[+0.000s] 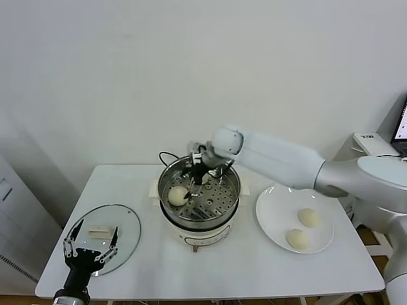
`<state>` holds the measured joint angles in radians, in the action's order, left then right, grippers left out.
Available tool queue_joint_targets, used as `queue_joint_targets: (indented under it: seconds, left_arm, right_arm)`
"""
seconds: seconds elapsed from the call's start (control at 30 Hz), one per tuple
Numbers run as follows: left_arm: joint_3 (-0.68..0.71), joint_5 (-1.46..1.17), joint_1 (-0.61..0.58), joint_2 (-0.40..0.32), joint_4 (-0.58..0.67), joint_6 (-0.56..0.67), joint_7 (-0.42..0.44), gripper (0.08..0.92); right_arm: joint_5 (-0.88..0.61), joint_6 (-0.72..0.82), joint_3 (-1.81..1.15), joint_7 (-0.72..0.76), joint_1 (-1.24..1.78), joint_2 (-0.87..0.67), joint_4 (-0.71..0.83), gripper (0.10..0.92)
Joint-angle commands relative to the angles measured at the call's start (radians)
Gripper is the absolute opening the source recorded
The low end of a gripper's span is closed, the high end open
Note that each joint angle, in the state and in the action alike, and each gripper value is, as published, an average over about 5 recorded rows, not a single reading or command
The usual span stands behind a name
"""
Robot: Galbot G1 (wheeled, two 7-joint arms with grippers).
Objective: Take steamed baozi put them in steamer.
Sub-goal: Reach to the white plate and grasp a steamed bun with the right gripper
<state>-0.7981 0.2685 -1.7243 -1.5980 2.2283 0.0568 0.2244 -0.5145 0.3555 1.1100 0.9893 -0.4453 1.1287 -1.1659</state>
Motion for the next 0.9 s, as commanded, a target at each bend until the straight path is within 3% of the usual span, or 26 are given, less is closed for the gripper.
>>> queue_joint_targets:
  seconds: [0.03, 0.2, 0.43, 0.6, 0.9]
  left_arm:
    - [0.003, 0.002, 0.000, 0.000, 0.001, 0.000, 0.000, 0.823]
    - [0.011, 0.007, 0.006, -0.002, -0.002, 0.001, 0.000, 0.823]
    - [0.021, 0.030, 0.002, -0.009, -0.003, 0.001, -0.001, 0.823]
    - [0.025, 0.045, -0.002, -0.013, -0.003, 0.001, -0.001, 0.823]
    - [0.032, 0.066, -0.007, -0.027, -0.014, 0.003, -0.001, 0.823]
  right_arm:
    - [0.039, -0.076, 0.003, 0.267, -0.175, -0.206, -0.009, 0.823]
    - [0.189, -0.204, 0.006, 0.412, -0.202, -0.362, 0.031, 0.823]
    - [0.486, -0.334, -0.170, 0.408, 0.087, -0.550, -0.003, 0.823]
    - [0.624, -0.366, -0.374, 0.380, 0.389, -0.565, -0.024, 0.823]
    - [0.683, -0.373, -0.454, 0.361, 0.563, -0.519, -0.010, 0.823]
